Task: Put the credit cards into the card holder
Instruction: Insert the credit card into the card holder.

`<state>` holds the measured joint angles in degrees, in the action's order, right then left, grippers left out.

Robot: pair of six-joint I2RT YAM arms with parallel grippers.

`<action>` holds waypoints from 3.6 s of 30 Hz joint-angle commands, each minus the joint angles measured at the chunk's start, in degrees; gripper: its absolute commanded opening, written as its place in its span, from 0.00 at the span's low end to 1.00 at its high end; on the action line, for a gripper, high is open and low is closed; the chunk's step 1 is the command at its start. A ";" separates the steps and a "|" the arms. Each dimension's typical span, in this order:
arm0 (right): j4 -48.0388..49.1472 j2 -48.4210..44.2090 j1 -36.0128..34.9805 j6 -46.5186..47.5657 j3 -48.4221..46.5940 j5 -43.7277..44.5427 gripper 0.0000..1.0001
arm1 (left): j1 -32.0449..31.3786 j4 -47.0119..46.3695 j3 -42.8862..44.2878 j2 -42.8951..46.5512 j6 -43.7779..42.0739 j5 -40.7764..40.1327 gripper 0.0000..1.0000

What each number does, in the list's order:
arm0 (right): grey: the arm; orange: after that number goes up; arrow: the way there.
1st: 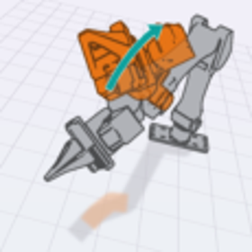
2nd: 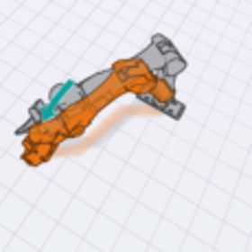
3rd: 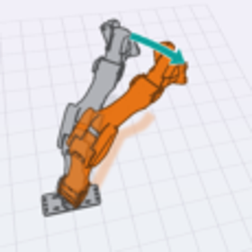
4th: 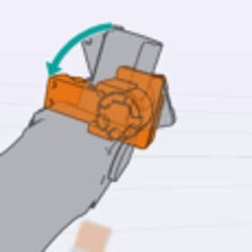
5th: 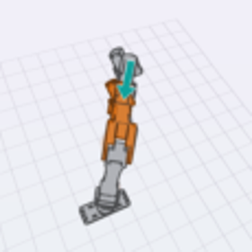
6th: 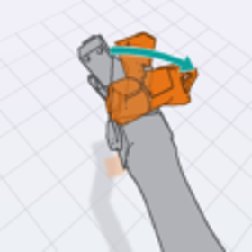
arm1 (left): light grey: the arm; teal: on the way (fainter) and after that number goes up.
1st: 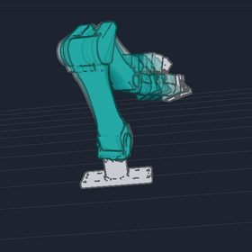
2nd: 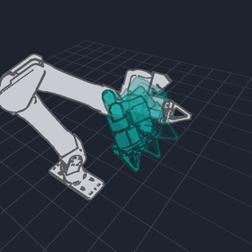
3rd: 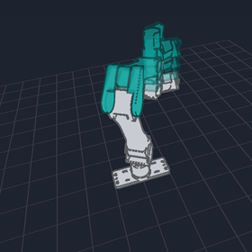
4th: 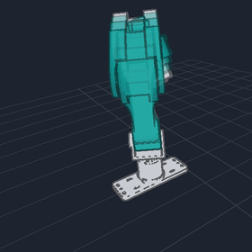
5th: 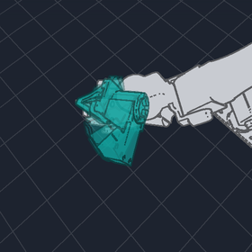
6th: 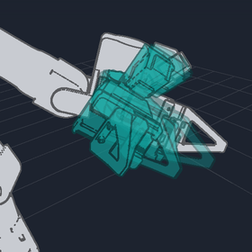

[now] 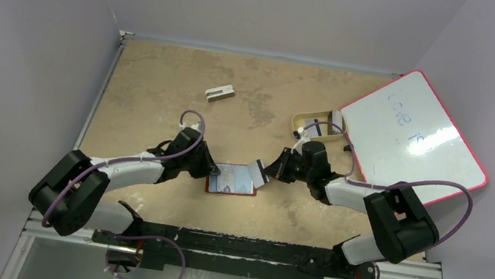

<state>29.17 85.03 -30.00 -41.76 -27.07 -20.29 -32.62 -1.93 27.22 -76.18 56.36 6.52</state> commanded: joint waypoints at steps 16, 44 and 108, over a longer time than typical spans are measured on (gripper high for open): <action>-1.08 -0.22 -0.27 2.12 -1.41 2.08 0.00 | 0.45 6.20 7.71 -2.31 -8.20 -4.30 0.00; -1.18 0.04 -0.25 1.85 -1.51 2.29 0.00 | 0.10 1.53 4.37 -4.20 -5.80 3.64 0.00; -6.31 -8.55 -0.42 -0.65 0.28 6.14 0.00 | -3.03 -3.12 2.40 -0.84 4.70 -3.36 0.26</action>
<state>22.15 76.49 -30.06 -42.39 -27.07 -15.68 -35.07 -6.20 27.75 -78.87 60.55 4.36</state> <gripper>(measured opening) 0.005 0.249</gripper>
